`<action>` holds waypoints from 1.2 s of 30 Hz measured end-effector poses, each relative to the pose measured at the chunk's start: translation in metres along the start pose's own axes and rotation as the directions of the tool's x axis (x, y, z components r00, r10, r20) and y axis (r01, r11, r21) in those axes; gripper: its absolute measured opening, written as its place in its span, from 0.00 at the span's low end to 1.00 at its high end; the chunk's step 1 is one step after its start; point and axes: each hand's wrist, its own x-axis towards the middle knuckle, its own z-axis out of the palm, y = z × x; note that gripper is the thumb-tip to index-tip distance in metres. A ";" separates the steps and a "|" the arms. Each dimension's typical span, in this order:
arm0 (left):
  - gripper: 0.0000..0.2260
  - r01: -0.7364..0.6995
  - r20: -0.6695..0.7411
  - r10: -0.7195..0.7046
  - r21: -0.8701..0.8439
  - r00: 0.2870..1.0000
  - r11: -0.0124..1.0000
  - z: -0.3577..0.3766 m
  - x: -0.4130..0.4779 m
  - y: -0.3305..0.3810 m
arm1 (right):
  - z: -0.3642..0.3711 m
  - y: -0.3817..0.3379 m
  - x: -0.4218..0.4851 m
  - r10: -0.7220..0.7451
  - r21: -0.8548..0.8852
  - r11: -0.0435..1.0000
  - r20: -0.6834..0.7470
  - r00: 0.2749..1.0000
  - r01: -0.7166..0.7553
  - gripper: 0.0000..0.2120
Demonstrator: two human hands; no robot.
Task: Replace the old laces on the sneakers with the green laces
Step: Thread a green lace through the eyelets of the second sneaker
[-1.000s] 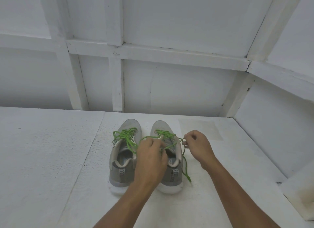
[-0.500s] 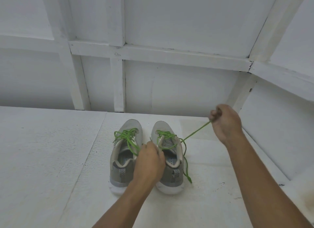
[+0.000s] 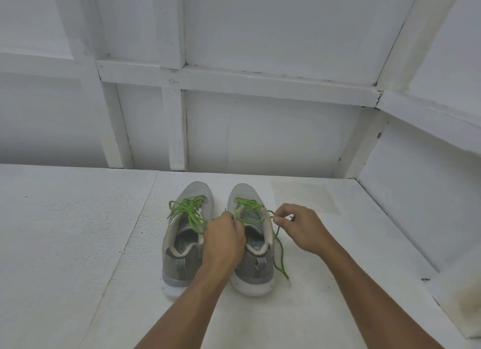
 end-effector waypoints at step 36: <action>0.21 -0.310 0.607 0.359 -0.188 0.709 0.932 -0.034 0.064 0.120 | -0.023 -0.006 0.012 0.140 -0.010 0.990 -0.089 0.986 -0.141 0.15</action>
